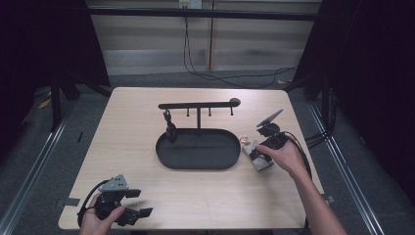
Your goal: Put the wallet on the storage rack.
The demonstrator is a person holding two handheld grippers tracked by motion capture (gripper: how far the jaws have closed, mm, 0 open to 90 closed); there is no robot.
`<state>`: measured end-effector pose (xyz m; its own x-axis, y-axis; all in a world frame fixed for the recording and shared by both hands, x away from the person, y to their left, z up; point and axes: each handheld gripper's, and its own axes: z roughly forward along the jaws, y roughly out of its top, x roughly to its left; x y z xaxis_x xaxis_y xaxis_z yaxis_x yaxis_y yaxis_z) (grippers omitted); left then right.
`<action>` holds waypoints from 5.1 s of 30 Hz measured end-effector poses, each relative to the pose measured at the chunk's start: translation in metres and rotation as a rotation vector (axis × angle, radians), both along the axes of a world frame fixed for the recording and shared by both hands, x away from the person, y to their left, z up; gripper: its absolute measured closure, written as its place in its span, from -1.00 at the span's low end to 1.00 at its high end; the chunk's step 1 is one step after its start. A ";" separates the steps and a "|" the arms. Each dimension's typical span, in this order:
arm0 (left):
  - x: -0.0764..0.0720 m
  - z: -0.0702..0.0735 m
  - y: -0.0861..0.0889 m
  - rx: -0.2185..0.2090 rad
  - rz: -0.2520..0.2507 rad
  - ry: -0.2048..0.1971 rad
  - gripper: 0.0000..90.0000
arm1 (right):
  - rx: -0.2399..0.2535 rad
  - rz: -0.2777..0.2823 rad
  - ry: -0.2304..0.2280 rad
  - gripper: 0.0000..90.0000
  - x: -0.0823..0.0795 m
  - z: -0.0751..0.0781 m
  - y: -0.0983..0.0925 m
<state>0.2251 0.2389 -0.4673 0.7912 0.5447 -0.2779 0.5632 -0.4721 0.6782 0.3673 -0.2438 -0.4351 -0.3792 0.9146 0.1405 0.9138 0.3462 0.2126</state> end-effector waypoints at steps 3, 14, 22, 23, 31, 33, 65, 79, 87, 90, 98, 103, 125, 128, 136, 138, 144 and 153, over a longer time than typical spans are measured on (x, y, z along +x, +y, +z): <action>0.000 0.000 0.000 0.004 -0.007 -0.002 -0.59 | -0.012 -0.006 0.024 -0.61 0.008 -0.002 0.001; 0.001 -0.001 0.001 -0.010 -0.001 0.014 -0.59 | -0.061 -0.020 0.069 -0.57 0.023 -0.022 -0.003; 0.002 -0.002 0.002 0.001 0.010 0.021 -0.60 | -0.096 -0.005 0.101 -0.51 0.028 -0.032 0.004; 0.002 -0.002 0.002 0.001 0.010 0.021 -0.59 | -0.096 -0.005 0.101 -0.51 0.028 -0.032 0.004; 0.002 -0.002 0.002 0.010 0.015 0.023 -0.59 | -0.156 0.004 0.114 -0.46 0.030 -0.040 0.014; 0.003 -0.003 0.002 0.012 0.013 0.026 -0.60 | -0.167 0.004 0.110 -0.45 0.029 -0.041 0.015; 0.004 -0.004 0.002 0.027 0.020 0.038 -0.59 | -0.181 -0.010 0.193 -0.27 0.035 -0.014 0.015; 0.004 -0.004 0.002 0.024 0.019 0.040 -0.59 | -0.157 -0.014 0.171 -0.27 0.033 0.007 0.008; 0.004 -0.005 0.002 0.028 0.020 0.038 -0.60 | -0.168 -0.011 0.158 -0.27 0.032 0.021 0.004; 0.004 -0.005 0.002 0.027 0.020 0.038 -0.59 | -0.174 -0.004 0.153 -0.27 0.032 0.027 0.005; 0.004 -0.005 0.002 0.029 0.018 0.039 -0.60 | -0.178 0.008 0.142 -0.27 0.032 0.035 0.007; 0.004 -0.005 0.001 0.034 0.010 0.043 -0.59 | -0.170 0.010 0.133 -0.27 0.029 0.039 0.006; 0.004 -0.005 0.001 0.031 0.010 0.043 -0.59 | -0.143 0.018 0.116 -0.27 0.032 0.048 0.028; 0.004 -0.005 0.001 0.030 0.009 0.044 -0.59 | -0.127 0.014 0.112 -0.27 0.033 0.048 0.036; 0.005 -0.005 0.001 0.023 0.014 0.049 -0.59 | -0.092 0.001 0.110 -0.27 0.036 0.049 0.045; 0.006 -0.005 0.001 0.027 0.012 0.053 -0.59 | -0.086 0.005 0.109 -0.27 0.037 0.049 0.047; 0.006 -0.006 0.001 0.029 0.012 0.059 -0.60 | -0.065 0.003 0.114 -0.27 0.038 0.047 0.054; 0.003 -0.005 -0.001 0.040 0.000 0.047 -0.59 | -0.040 -0.007 0.104 -0.27 0.040 0.047 0.061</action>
<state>0.2284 0.2377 -0.4718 0.7781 0.5559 -0.2924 0.5936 -0.4988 0.6315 0.4068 -0.1824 -0.3883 -0.3584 0.9227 0.1420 0.9325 0.3464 0.1026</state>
